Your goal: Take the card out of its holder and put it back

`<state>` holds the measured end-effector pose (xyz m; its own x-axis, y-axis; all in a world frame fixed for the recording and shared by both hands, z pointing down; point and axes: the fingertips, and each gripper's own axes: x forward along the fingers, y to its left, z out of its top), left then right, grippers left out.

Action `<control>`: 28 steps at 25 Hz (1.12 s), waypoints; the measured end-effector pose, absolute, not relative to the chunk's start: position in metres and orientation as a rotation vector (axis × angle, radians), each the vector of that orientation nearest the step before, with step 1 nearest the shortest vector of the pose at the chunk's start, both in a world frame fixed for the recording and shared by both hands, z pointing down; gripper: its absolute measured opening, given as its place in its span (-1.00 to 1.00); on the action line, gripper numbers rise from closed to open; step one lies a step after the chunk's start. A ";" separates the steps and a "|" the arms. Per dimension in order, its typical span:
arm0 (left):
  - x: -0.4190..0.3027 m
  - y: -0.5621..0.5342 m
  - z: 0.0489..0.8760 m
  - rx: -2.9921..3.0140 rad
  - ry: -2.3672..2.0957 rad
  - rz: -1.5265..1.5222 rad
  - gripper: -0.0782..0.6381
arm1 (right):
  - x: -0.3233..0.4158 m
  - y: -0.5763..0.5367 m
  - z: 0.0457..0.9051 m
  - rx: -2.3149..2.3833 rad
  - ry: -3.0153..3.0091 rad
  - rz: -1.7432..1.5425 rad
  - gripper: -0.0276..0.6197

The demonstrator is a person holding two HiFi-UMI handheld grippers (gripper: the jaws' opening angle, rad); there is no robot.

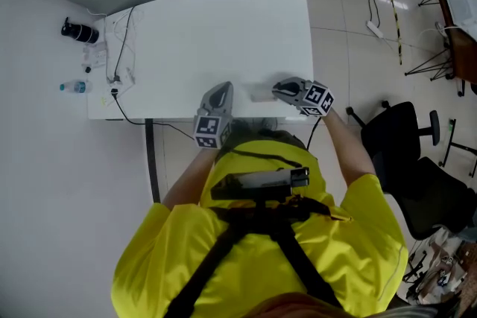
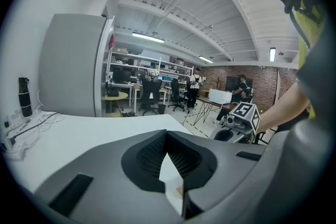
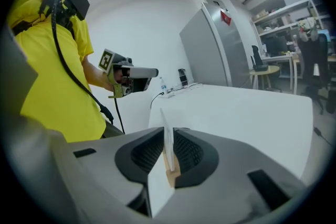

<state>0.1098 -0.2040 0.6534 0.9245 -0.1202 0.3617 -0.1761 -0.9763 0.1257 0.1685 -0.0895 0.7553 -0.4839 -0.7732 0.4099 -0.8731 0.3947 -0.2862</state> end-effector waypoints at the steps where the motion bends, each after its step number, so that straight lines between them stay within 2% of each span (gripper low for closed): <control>1: 0.110 -0.204 0.654 2.929 -0.222 0.537 -0.78 | 0.170 -0.091 0.748 1.485 -2.445 0.684 -0.67; 9: 0.128 -0.211 0.642 2.968 -0.183 0.489 -0.78 | 0.204 -0.120 0.623 1.730 -2.458 0.387 -0.67; 10: 0.132 -0.212 0.637 2.971 -0.182 0.478 -0.78 | 0.209 -0.125 0.606 1.766 -2.443 0.348 -0.69; 12: 0.138 -0.214 0.624 2.980 -0.180 0.446 -0.78 | 0.215 -0.130 0.573 1.856 -2.428 0.295 -0.87; 16: 0.145 -0.214 0.598 2.987 -0.173 0.388 -0.78 | 0.223 -0.130 0.524 2.126 -2.315 0.217 -0.91; 21: 0.146 -0.215 0.586 2.974 -0.173 0.336 -0.78 | 0.228 -0.115 0.538 2.444 -1.988 0.261 -0.91; 28: 0.147 -0.223 0.600 2.971 -0.215 0.407 -0.78 | 0.239 -0.088 0.598 2.543 -1.765 0.461 -0.91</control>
